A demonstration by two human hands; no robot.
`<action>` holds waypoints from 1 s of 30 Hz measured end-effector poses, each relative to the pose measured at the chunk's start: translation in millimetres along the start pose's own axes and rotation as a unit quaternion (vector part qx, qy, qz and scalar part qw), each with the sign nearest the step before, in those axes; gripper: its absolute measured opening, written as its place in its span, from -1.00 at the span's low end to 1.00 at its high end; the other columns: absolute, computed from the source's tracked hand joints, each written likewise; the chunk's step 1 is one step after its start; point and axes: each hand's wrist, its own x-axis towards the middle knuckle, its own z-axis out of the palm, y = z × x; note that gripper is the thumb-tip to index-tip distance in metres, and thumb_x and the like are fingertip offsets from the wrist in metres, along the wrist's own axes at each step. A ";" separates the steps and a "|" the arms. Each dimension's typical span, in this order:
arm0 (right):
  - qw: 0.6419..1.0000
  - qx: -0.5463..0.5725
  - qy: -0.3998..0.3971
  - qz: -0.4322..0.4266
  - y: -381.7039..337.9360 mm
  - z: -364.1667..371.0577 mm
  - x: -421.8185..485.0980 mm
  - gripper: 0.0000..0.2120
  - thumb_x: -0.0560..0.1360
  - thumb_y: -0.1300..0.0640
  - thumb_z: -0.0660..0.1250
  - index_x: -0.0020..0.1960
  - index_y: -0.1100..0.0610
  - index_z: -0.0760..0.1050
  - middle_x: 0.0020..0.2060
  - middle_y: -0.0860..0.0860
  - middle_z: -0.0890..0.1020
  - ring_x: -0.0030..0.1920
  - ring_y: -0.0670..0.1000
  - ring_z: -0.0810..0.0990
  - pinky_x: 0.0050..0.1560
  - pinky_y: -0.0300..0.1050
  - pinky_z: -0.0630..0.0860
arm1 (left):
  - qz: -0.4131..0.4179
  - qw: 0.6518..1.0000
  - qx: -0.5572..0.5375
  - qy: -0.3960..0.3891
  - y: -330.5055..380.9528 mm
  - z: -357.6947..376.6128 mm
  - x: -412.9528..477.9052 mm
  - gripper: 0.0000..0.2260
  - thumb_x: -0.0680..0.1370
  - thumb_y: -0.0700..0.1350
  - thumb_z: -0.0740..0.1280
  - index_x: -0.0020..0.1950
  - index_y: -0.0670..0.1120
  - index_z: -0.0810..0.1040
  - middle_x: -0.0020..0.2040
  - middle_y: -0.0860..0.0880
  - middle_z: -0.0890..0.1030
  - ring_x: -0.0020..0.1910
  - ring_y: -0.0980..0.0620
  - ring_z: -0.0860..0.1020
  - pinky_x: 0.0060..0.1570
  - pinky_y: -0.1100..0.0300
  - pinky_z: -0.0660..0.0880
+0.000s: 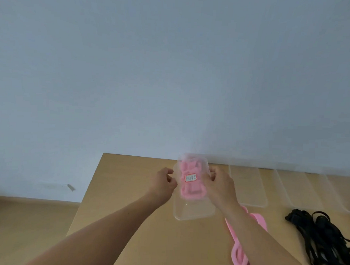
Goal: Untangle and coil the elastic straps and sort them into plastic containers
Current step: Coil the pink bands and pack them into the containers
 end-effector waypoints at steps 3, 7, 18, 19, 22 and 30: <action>0.999 -0.032 -0.010 0.002 3.4 1.3 30.6 -0.79 0.54 -0.13 0.30 0.03 -0.02 0.53 -0.21 -0.14 0.63 -0.18 -0.10 0.60 -0.27 -0.20 0.43 | -0.006 1.000 0.024 0.020 8.3 6.7 23.6 -0.68 0.60 -0.22 0.23 0.36 -0.16 0.42 -0.07 -0.10 0.60 -0.23 0.00 0.55 -0.40 0.34 0.39; 0.997 -0.069 -0.026 0.007 13.5 3.6 63.6 -0.77 0.53 -0.13 0.29 0.03 0.01 0.54 -0.18 -0.12 0.65 -0.12 0.00 0.62 -0.14 -0.07 0.53 | -0.021 0.997 0.051 0.052 16.1 18.0 47.5 -0.67 0.58 -0.23 0.24 0.35 -0.17 0.45 -0.15 0.00 0.55 -0.25 0.05 0.51 -0.35 0.33 0.40; 0.986 -0.154 -0.064 0.024 41.2 6.7 87.1 -0.76 0.50 -0.25 0.24 -0.06 -0.10 0.35 -0.22 -0.22 0.52 -0.24 -0.06 0.53 -0.38 -0.20 0.29 | -0.051 0.994 0.046 0.082 10.9 36.5 66.7 -0.71 0.57 -0.23 0.27 0.30 -0.15 0.50 -0.25 0.04 0.50 -0.30 0.13 0.47 -0.37 0.42 0.35; 0.987 -0.139 -0.075 0.031 44.0 6.6 88.8 -0.80 0.50 -0.19 0.27 -0.06 -0.10 0.35 -0.21 -0.22 0.52 -0.24 -0.09 0.52 -0.38 -0.21 0.29 | -0.056 0.994 0.042 0.082 9.8 37.4 67.6 -0.72 0.57 -0.23 0.26 0.29 -0.15 0.50 -0.26 0.04 0.50 -0.31 0.11 0.48 -0.37 0.37 0.37; 0.989 -0.094 -0.107 0.039 49.7 8.7 92.3 -0.89 0.52 -0.04 0.29 -0.14 -0.05 0.41 -0.25 -0.17 0.55 -0.28 -0.18 0.50 -0.35 -0.23 0.36 | -0.062 0.993 0.051 0.081 7.4 38.4 70.0 -0.73 0.57 -0.23 0.26 0.26 -0.14 0.48 -0.28 0.02 0.51 -0.33 0.10 0.47 -0.42 0.38 0.36; 0.990 -0.070 -0.116 0.037 49.6 12.8 82.6 -0.85 0.54 0.02 0.28 -0.14 0.08 0.47 -0.27 -0.06 0.57 -0.25 -0.01 0.55 -0.30 -0.11 0.40 | 0.174 0.890 0.416 0.070 22.3 59.0 53.3 -0.47 0.52 -0.15 0.19 0.51 -0.16 0.32 0.52 -0.08 0.32 0.52 -0.10 0.25 0.46 0.07 0.22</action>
